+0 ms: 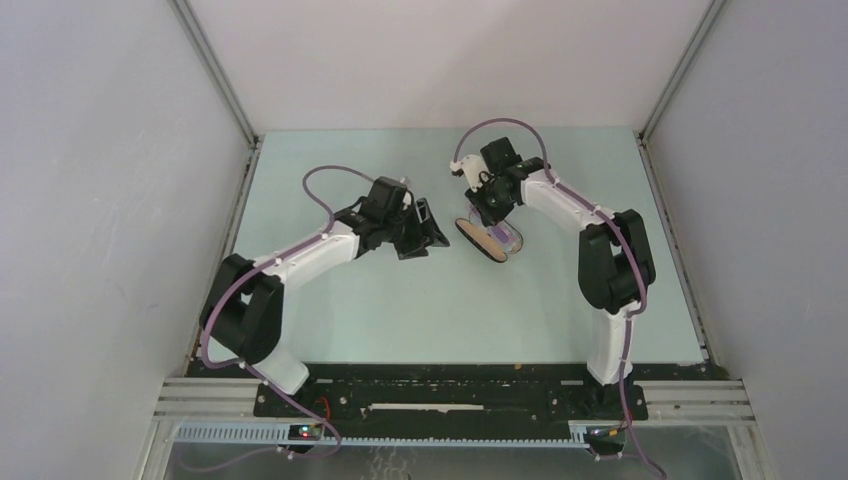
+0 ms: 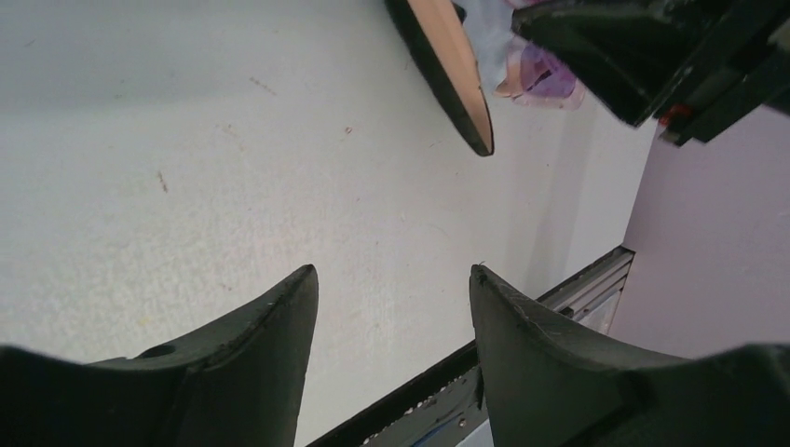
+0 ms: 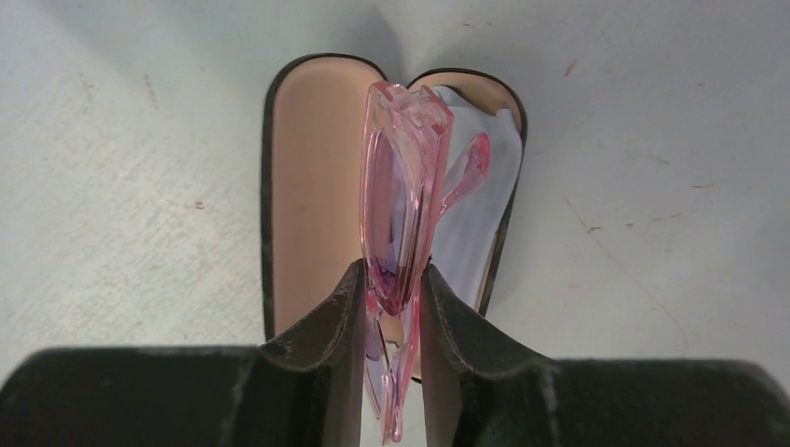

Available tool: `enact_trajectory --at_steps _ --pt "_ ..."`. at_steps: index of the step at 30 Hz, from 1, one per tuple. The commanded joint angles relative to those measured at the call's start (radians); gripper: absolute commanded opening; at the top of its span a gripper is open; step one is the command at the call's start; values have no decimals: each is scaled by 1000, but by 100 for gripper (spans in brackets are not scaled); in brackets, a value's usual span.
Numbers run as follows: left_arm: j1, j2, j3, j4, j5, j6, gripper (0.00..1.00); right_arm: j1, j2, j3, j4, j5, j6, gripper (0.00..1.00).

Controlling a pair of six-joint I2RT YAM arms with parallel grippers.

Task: Organize the sunglasses
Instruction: Place the sunglasses in the sunglasses case.

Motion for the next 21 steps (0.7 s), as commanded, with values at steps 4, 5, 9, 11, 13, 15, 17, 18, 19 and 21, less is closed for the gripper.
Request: enact_trajectory --at_steps 4,5,9,11,13,15,17,18,19,21 --pt "19 -58 -62 -23 -3 51 66 10 46 50 5 109 -83 23" --pt "18 -55 -62 -24 -4 53 66 9 49 51 0 111 -91 23" --pt "18 -51 -61 -25 -7 52 66 7 50 43 -1 111 -104 23" --pt "18 -46 -56 -25 -6 52 66 8 50 37 8 108 -101 23" --pt "18 -41 -52 -27 -8 53 66 10 54 31 15 106 -100 23" --pt "18 -37 -48 -34 -13 53 65 13 64 30 5 110 -105 23" --pt "18 -37 -47 -36 -16 55 65 16 70 27 3 116 -104 23" --pt "18 -37 -47 -37 -15 55 65 17 71 25 4 113 -100 23" --pt "18 -36 -47 -37 -14 56 66 18 71 23 7 112 -99 23" --pt "18 -29 -45 -37 -14 56 66 23 74 19 9 108 -96 23"
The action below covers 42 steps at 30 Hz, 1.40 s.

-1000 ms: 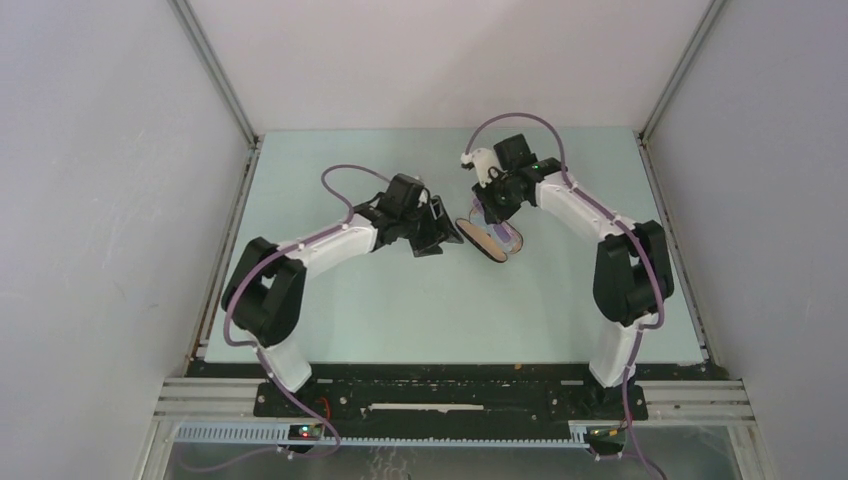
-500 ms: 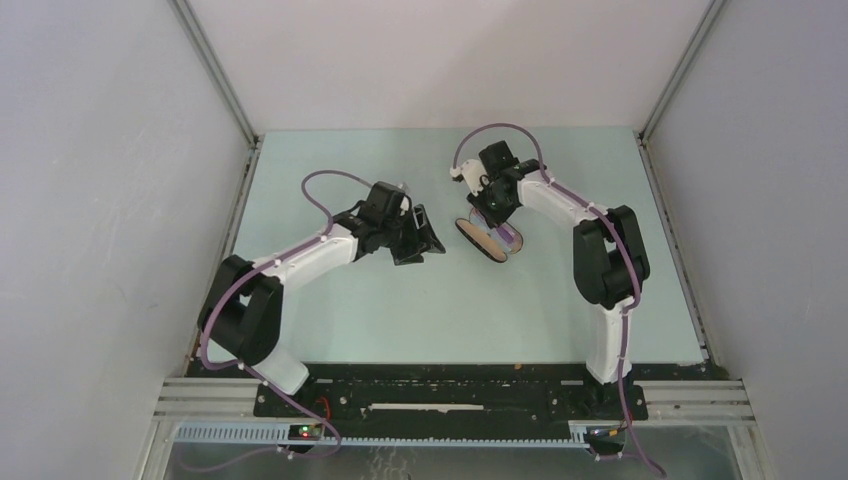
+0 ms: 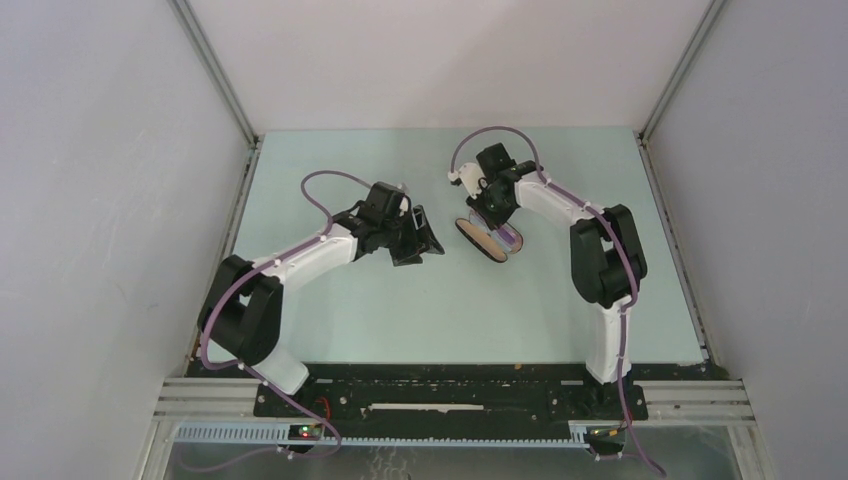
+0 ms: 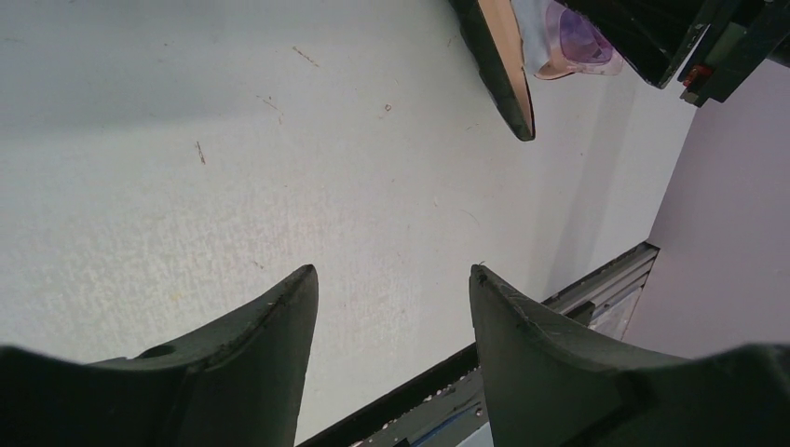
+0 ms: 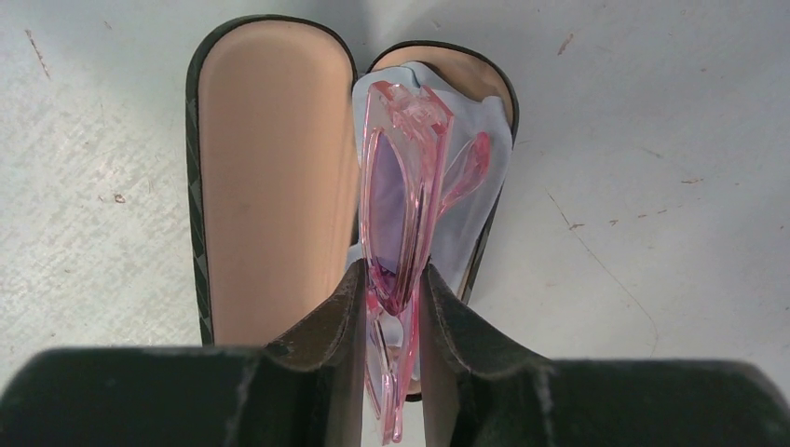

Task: Organize the sunglasses
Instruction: Place the sunglasses in the sunglasses case.

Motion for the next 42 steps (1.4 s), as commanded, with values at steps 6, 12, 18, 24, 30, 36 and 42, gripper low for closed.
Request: enact_trajectory --at_steps 6,12,18,24,30,36,42 --pt "5 4 6 2 -1 33 66 20 34 9 14 29 -4 23" --pt "5 1 2 2 -3 36 66 19 57 8 35 74 6 23" --pt "5 3 1 2 0 37 66 12 74 7 40 103 7 23" --pt "5 9 4 2 5 38 66 10 83 6 36 100 25 24" --pt "5 9 3 2 5 38 66 9 74 3 36 91 40 29" --pt "6 6 -2 3 3 37 65 3 57 18 32 75 53 33" --pt "6 2 -5 6 4 37 65 2 35 13 44 81 63 51"
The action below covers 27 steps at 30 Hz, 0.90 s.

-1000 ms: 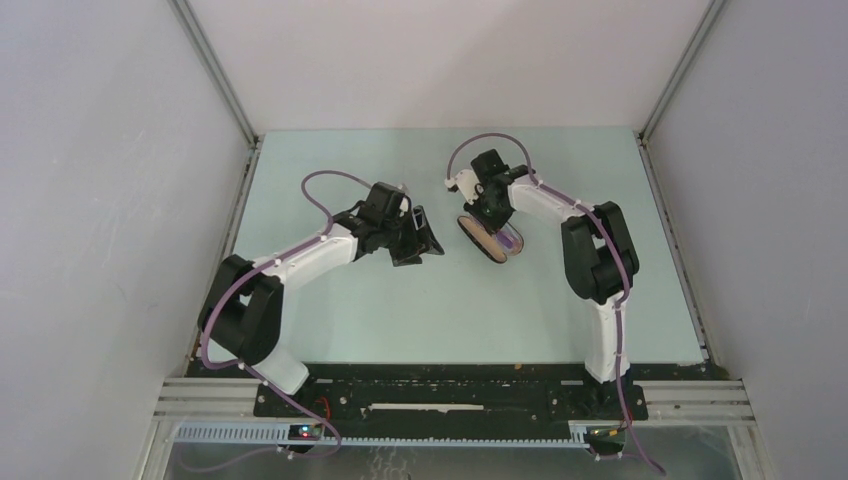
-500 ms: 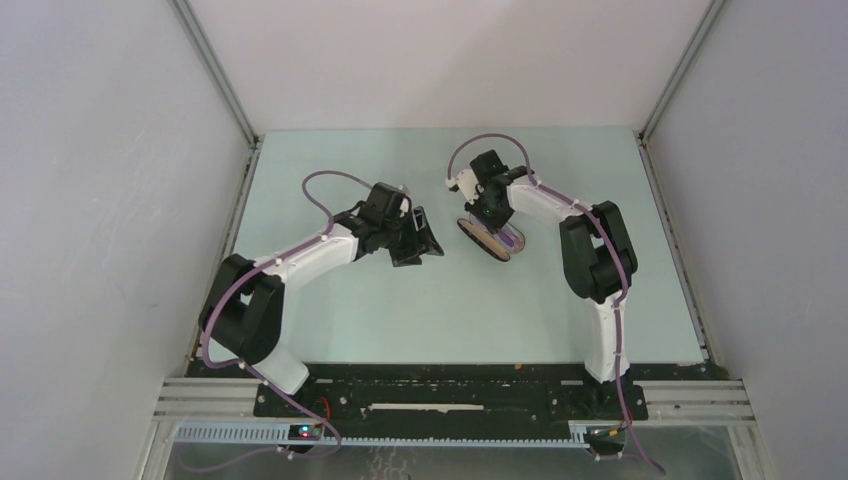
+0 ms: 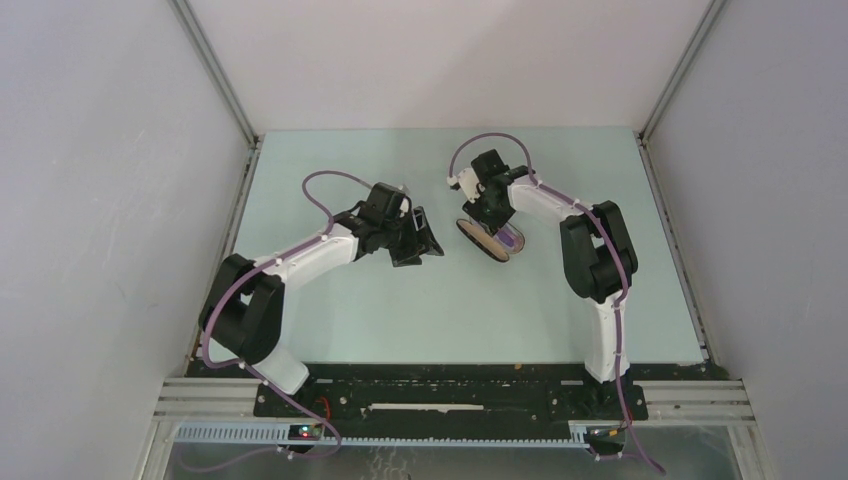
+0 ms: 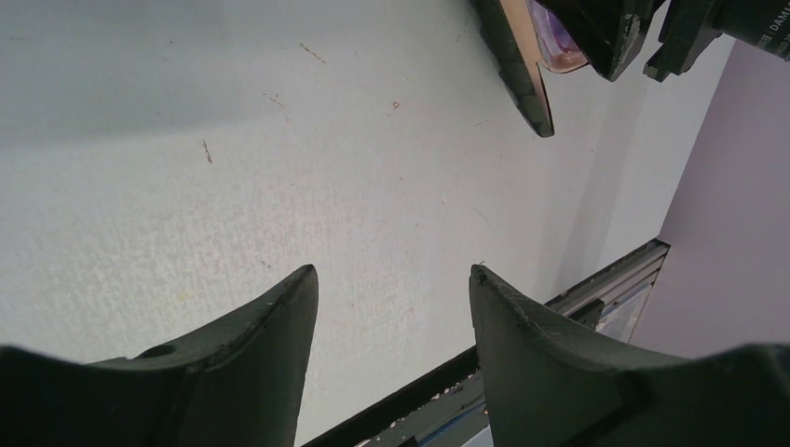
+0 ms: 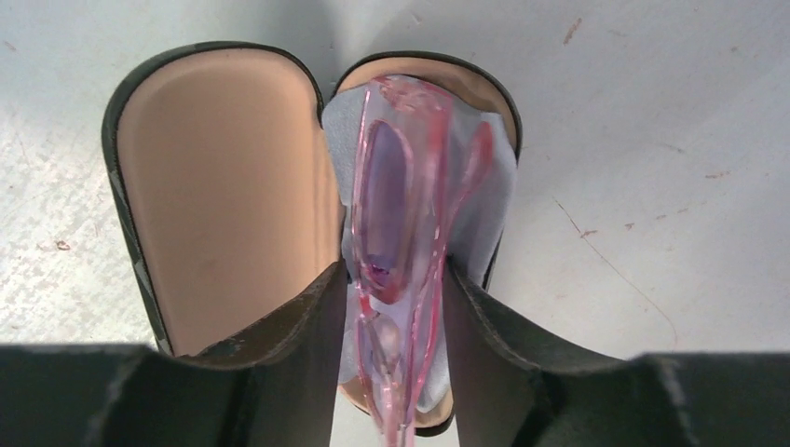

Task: Organize the sunglasses
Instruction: Place the sunglasses in the sunglasses case.

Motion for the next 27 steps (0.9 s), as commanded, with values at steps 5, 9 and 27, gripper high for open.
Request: enact_trajectory --at_steps 5,9,27 --pt "5 -9 -11 13 5 21 65 -7 -44 6 18 5 28 53" --pt "5 -15 -17 17 3 22 65 -2 -69 -4 32 25 31 54" --pt "-7 -20 3 65 26 2 66 -97 -191 14 78 -60 199 55"
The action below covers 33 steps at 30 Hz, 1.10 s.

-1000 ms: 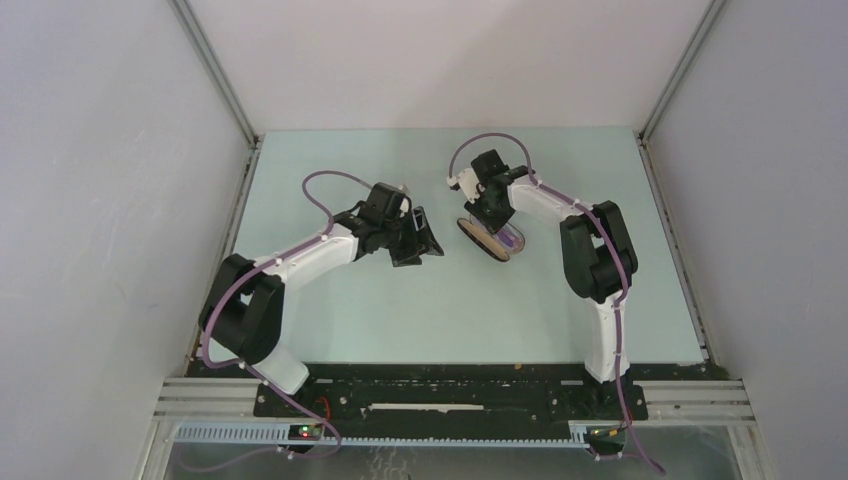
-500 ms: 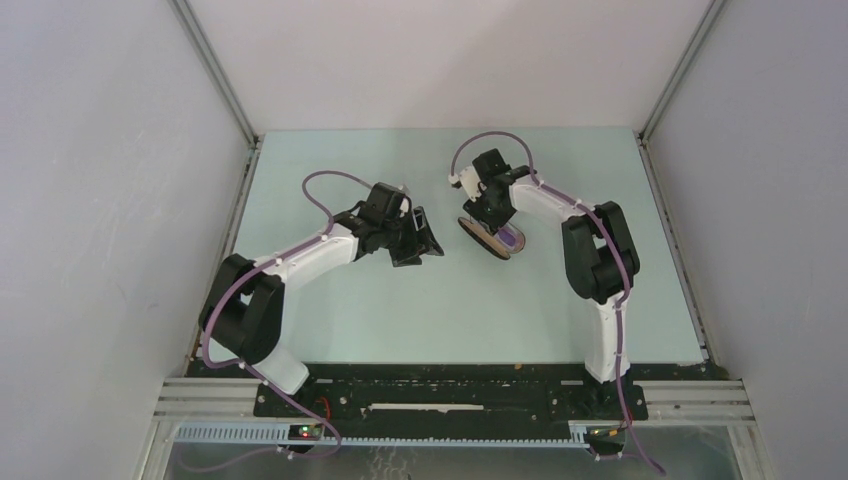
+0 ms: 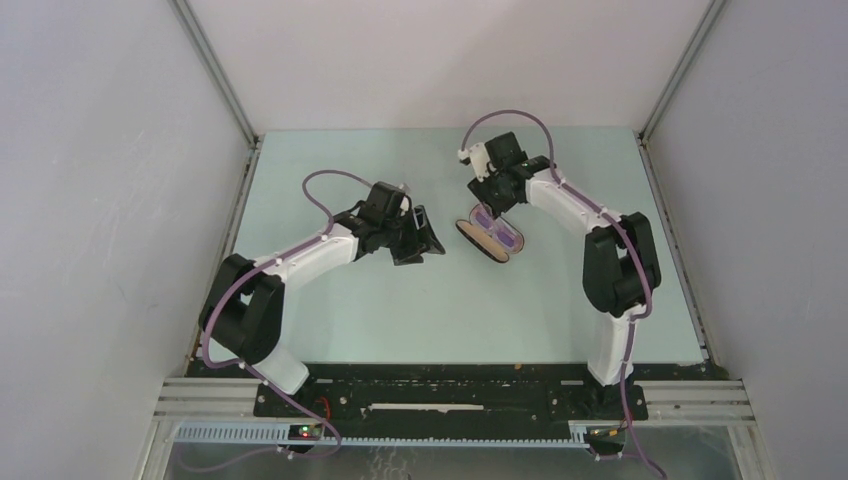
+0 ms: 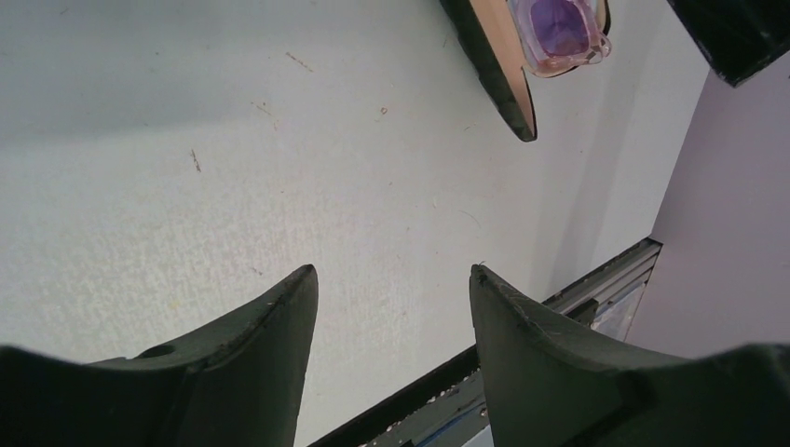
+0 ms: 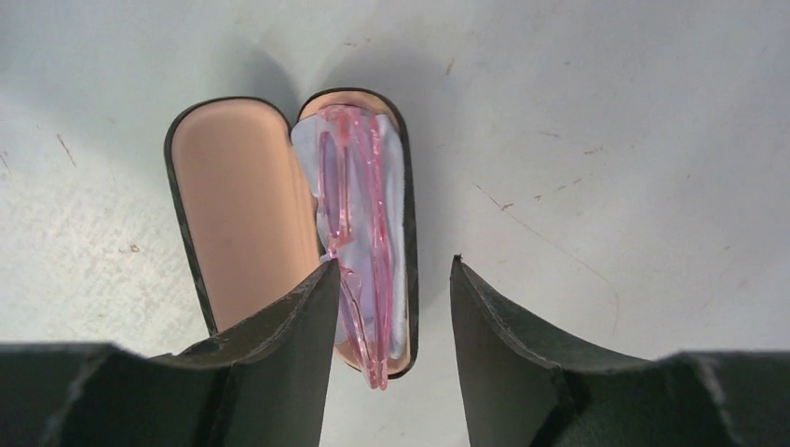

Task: Organize the sunglasses
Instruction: Place the sunglasses in the sunglasses case, then close the sunglasses case at the center of the board.

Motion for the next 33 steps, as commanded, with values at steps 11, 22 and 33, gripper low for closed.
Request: enact_trajectory --at_steps 11,22,33 --pt "-80 172 138 138 17 -127 60 -227 48 88 16 -323 403 47" --pt "-83 324 256 187 36 -196 46 -298 133 51 84 -399 505 28" --pt "-82 407 333 186 51 -210 45 -305 182 32 112 -407 548 26"
